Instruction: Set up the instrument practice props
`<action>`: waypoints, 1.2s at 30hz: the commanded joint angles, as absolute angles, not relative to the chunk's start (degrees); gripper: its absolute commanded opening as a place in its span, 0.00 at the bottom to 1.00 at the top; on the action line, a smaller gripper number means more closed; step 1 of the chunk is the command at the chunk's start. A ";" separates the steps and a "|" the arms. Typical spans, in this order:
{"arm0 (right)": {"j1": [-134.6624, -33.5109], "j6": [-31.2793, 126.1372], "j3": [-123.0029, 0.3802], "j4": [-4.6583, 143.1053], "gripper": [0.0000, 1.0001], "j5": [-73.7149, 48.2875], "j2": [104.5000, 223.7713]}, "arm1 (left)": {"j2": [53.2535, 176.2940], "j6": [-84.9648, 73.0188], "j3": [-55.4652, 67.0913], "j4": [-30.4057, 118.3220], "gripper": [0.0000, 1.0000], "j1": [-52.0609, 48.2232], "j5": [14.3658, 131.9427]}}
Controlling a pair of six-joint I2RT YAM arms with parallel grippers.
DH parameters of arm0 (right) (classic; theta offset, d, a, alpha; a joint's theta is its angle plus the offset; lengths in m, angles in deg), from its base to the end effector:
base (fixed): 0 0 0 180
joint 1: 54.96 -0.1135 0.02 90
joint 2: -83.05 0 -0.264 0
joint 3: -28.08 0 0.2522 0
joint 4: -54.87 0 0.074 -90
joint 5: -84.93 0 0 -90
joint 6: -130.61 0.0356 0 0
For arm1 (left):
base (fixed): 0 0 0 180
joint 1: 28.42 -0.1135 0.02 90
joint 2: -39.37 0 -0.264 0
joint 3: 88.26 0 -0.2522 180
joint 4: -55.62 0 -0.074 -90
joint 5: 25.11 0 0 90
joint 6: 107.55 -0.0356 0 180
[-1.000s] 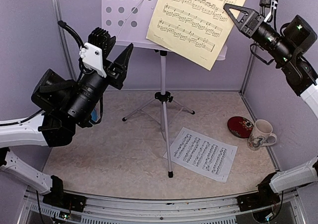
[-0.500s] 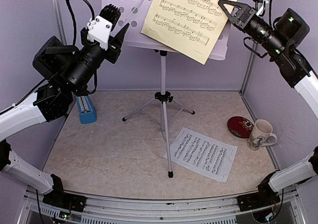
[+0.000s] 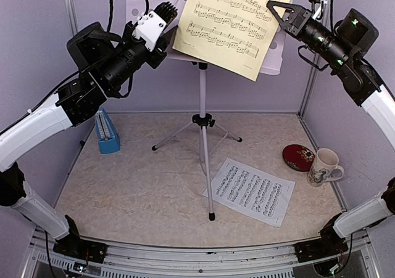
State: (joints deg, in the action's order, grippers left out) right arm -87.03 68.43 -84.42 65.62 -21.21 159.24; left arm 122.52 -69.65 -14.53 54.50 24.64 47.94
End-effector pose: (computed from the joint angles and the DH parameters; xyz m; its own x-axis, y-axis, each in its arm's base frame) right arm 0.2132 0.1453 0.5659 -0.0138 0.5204 -0.8538 -0.8097 0.4952 0.3149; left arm 0.2010 -0.2500 0.5151 0.6134 0.4402 -0.6557 0.1922 0.7221 0.6645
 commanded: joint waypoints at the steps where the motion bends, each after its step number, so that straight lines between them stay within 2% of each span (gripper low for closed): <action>1: -87.17 67.35 -86.37 66.07 0.00 -19.89 159.59 | 123.40 -72.41 -18.25 54.81 0.30 24.32 48.77; 8: -88.45 64.58 -88.28 66.20 0.00 -18.21 160.23 | 123.01 -73.94 -17.80 56.78 0.26 24.23 46.99; 15: -89.71 62.92 -89.48 66.60 0.00 -16.68 161.10 | 121.46 -73.02 -18.09 55.47 0.32 22.25 47.41; 22: -91.11 60.68 -89.81 67.03 0.00 -13.98 161.01 | 122.94 -70.67 -19.71 52.47 0.31 19.50 48.89; 27: -91.86 59.83 -90.17 67.00 0.00 -12.53 161.17 | 124.02 -69.45 -20.83 51.45 0.26 18.10 50.53; 36: -95.15 55.95 -90.67 66.77 0.00 -6.29 162.29 | 124.21 -68.71 -20.50 53.54 0.05 18.72 52.50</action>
